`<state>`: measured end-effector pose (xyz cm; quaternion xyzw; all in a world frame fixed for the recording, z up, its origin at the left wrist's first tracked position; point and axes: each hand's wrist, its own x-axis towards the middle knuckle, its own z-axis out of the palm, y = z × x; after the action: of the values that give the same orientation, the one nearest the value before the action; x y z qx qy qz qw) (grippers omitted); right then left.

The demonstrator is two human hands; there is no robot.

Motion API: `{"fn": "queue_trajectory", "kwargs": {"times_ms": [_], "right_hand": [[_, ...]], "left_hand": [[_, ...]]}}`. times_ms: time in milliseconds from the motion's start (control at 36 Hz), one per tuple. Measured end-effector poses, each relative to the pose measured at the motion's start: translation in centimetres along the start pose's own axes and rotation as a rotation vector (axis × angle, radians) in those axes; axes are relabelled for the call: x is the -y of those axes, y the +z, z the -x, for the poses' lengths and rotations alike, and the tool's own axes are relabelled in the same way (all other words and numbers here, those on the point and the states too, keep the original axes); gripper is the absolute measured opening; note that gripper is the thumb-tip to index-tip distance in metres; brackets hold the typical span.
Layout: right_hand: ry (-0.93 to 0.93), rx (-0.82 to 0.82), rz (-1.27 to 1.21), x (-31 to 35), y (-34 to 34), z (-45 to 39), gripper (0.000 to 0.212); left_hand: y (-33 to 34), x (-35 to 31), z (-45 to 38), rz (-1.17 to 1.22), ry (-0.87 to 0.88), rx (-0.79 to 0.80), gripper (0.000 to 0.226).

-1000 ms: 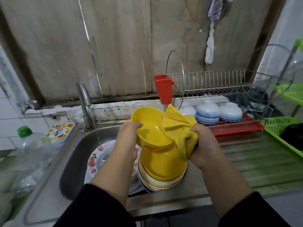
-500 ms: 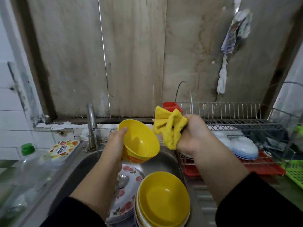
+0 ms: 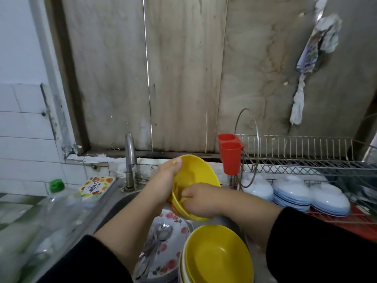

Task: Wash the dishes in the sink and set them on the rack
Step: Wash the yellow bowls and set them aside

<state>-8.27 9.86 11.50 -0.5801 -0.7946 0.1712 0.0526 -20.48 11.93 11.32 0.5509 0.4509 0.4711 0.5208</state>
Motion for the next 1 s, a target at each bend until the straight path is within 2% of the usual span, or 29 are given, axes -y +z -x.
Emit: {"fn": "queue_trajectory", "kwargs": {"times_ms": [28, 83, 139, 194, 250, 278, 333, 361, 417, 444, 472, 528, 556, 583, 611, 667, 722, 778, 806, 861, 917, 944, 1000], "right_hand": [[0.006, -0.015, 0.167, -0.1, 0.0, -0.3, 0.030], [0.075, -0.169, 0.330, -1.1, -0.3, -1.5, 0.031], [0.032, -0.419, 0.199, -1.6, -0.4, -3.0, 0.030], [-0.059, -0.532, -0.088, -0.5, -0.6, -3.0, 0.019], [-0.240, -0.437, -0.328, 1.2, -0.6, -2.0, 0.019], [-0.299, -0.329, -0.356, 1.8, -0.7, -1.1, 0.019], [-0.259, -0.044, -0.098, 2.1, -0.9, 0.2, 0.022], [-0.205, 0.028, 0.073, 1.6, -0.9, 0.3, 0.023], [-0.049, 0.032, 0.345, 0.6, -1.4, 0.1, 0.022], [0.012, -0.070, 0.388, 0.1, -1.7, -0.3, 0.023], [0.046, -0.213, 0.343, 0.0, -1.9, -0.5, 0.025], [0.031, -0.440, 0.032, 0.5, -2.0, -1.4, 0.020], [-0.018, -0.460, -0.177, 1.3, -2.1, -1.3, 0.018], [-0.083, -0.412, -0.328, 2.1, -2.2, -1.0, 0.020], [-0.148, -0.323, -0.378, 2.5, -2.0, -0.7, 0.020], [-0.245, -0.081, -0.160, 2.7, -1.9, 0.2, 0.018], [-0.247, 0.104, 0.284, 2.6, -3.0, 1.4, 0.023], [-0.260, 0.162, 0.652, 2.4, -4.5, 2.0, 0.013], [-0.261, 0.183, 0.776, 2.1, -5.2, 2.0, 0.020], [-0.230, 0.298, 0.872, 2.0, -6.3, 2.4, 0.038], [-0.240, 0.395, 0.835, 1.8, -7.1, 3.0, 0.062], [-0.249, 0.397, 0.837, 1.5, -7.2, 3.3, 0.072], [-0.302, 0.299, 0.976, 0.6, -7.3, 3.7, 0.075]], "left_hand": [[0.1, -0.1, 0.3, -0.009, 0.012, -0.012, 0.034], [0.1, 0.2, 0.6, -0.004, 0.034, -0.024, 0.035], [0.3, 0.1, 0.8, 0.061, 0.034, -0.005, 0.042], [0.4, -0.4, 1.0, 0.079, 0.044, 0.000, 0.038], [0.2, -0.5, 0.9, 0.100, 0.032, -0.017, 0.041], [0.0, -0.5, 1.1, 0.106, 0.021, -0.025, 0.043], [-0.2, -0.1, 0.9, 0.092, 0.039, -0.045, 0.041], [-0.1, 0.1, 0.9, 0.065, 0.061, -0.051, 0.039], [0.0, 0.1, 1.2, 0.016, 0.091, -0.092, 0.039], [0.2, 0.1, 1.4, 0.027, 0.099, -0.103, 0.036], [0.5, 0.0, 1.7, 0.053, 0.096, -0.101, 0.030], [0.6, -0.3, 2.0, 0.108, 0.067, -0.091, 0.034], [0.6, -0.4, 2.1, 0.128, 0.058, -0.088, 0.036], [0.5, -0.5, 2.1, 0.141, 0.055, -0.100, 0.039], [0.3, -0.5, 2.0, 0.159, 0.045, -0.104, 0.043], [-0.1, -0.4, 2.0, 0.172, 0.035, -0.098, 0.057], [-0.4, -0.5, 2.2, 0.107, 0.094, -0.101, 0.051], [-0.5, -0.7, 2.3, 0.094, 0.133, -0.129, 0.033], [-0.6, -0.8, 2.2, 0.088, 0.141, -0.134, 0.034], [-0.7, -1.3, 2.1, 0.084, 0.136, -0.123, 0.041], [-0.9, -2.1, 2.2, 0.049, 0.171, -0.114, 0.028], [-1.1, -2.4, 2.2, 0.028, 0.196, -0.115, 0.022], [-1.6, -2.8, 2.0, 0.012, 0.225, -0.113, 0.020]]}}
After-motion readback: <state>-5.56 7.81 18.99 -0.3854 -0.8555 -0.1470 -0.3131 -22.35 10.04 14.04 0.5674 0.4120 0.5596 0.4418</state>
